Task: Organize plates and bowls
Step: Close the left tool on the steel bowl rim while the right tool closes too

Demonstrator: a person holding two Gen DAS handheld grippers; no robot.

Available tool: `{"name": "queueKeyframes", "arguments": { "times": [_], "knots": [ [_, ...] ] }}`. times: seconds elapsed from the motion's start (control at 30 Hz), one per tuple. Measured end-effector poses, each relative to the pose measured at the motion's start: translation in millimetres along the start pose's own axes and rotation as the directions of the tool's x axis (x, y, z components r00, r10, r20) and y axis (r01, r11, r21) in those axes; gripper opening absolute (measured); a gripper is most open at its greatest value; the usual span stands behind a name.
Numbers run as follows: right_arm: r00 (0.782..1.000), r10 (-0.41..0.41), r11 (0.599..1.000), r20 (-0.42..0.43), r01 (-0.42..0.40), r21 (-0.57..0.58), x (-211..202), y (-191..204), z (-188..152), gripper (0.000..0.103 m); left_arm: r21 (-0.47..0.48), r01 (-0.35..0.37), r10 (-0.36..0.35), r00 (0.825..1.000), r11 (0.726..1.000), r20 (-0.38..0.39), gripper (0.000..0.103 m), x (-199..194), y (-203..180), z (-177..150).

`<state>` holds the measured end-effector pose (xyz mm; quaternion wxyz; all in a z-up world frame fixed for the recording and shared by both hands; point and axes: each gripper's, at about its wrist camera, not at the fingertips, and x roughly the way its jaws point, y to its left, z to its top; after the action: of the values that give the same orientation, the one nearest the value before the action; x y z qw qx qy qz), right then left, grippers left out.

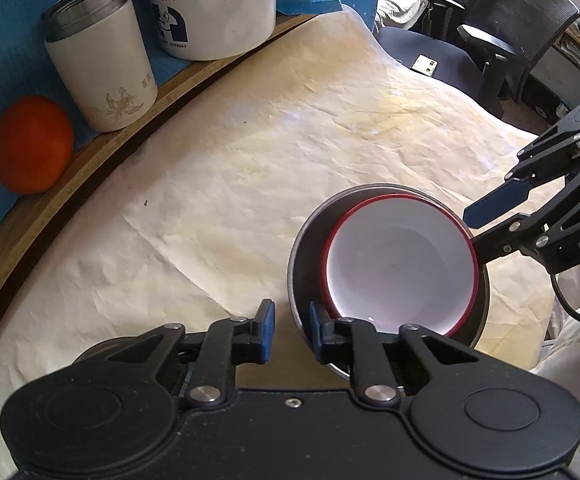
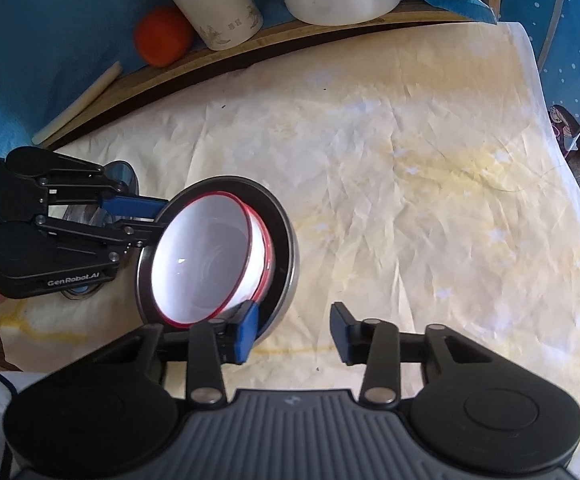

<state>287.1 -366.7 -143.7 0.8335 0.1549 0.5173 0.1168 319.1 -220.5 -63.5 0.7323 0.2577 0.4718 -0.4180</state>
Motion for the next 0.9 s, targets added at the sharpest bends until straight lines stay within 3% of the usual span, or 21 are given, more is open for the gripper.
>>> {"name": "queueKeyframes", "arguments": {
  "times": [0.3,0.7,0.77,0.9],
  "knots": [
    [0.999,-0.031,0.999,-0.007,0.031,-0.022,-2,7,1,0.036,-0.024,0.006,-0.006,1.000,1.000,-0.004,0.020,1,-2,-2],
    [0.998,0.067,0.995,0.004,-0.067,0.069,1,-13,-2,0.034,-0.079,0.014,-0.015,1.000,0.997,-0.012,0.016,5,0,-1],
    [0.995,0.095,0.993,0.011,-0.096,0.068,0,-12,-3,0.020,-0.098,0.032,-0.034,0.999,0.995,-0.011,0.011,6,1,-2],
    [0.995,0.103,0.993,0.011,-0.104,0.057,0,-10,-3,0.018,-0.123,0.034,-0.036,0.999,0.992,-0.013,0.011,7,2,-1]
  ]
}}
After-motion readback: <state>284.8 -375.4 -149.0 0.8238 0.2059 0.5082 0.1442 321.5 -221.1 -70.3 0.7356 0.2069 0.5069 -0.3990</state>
